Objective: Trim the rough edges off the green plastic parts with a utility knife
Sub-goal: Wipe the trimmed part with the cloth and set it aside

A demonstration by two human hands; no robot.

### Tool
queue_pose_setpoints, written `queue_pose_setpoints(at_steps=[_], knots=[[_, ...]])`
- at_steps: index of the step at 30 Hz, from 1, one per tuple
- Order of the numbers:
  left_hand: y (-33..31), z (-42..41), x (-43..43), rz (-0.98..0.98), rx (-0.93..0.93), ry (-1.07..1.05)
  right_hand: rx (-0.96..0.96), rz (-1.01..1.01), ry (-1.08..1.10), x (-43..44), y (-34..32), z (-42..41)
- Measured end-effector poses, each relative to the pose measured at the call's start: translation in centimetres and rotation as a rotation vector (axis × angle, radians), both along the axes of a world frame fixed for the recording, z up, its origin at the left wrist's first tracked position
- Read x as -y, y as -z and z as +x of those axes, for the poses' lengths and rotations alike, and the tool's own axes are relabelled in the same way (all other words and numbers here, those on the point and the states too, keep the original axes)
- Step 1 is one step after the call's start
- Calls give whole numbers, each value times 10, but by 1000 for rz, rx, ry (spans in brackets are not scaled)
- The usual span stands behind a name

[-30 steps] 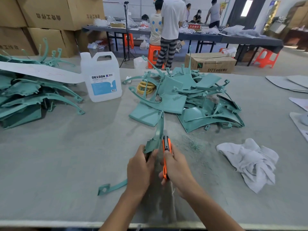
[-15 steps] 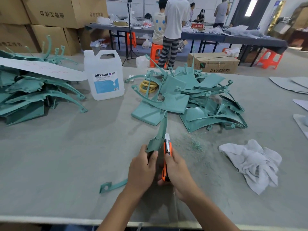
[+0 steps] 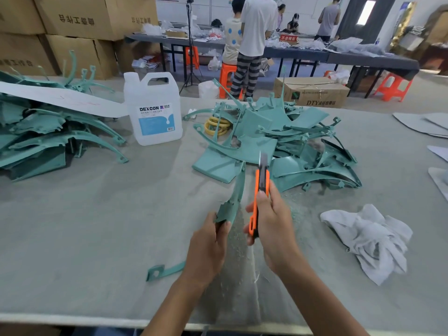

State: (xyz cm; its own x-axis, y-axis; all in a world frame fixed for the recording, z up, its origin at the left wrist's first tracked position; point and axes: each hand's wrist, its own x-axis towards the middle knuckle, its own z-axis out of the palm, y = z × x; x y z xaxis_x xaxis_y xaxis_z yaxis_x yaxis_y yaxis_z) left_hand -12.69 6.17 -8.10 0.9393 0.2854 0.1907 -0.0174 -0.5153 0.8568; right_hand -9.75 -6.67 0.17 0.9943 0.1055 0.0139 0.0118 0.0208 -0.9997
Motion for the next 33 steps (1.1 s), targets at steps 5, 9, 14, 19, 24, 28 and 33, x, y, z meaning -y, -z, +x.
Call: queue_pose_setpoints(at_steps=[5, 9, 14, 19, 24, 28, 33], knots=[[2, 2, -1, 0, 24, 4, -327, -54, -43, 1, 43, -9], [1, 1, -1, -33, 2, 1, -120, -177, -88, 3, 19, 1], [-1, 1, 0, 41, 15, -26, 183, -105, -261, 16, -42, 22], [-1, -1, 0, 3, 15, -12, 126, -560, 21, 41, -4, 24], [-2, 0, 1, 10, 37, -24, 86, -1192, 37, 75, 57, 12], [-8, 1, -2, -59, -2, -19, 365, -1274, 311, 110, 52, 17], [-21, -3, -12, -116, 44, -40, -79, -1332, 497, 205, 50, 31]])
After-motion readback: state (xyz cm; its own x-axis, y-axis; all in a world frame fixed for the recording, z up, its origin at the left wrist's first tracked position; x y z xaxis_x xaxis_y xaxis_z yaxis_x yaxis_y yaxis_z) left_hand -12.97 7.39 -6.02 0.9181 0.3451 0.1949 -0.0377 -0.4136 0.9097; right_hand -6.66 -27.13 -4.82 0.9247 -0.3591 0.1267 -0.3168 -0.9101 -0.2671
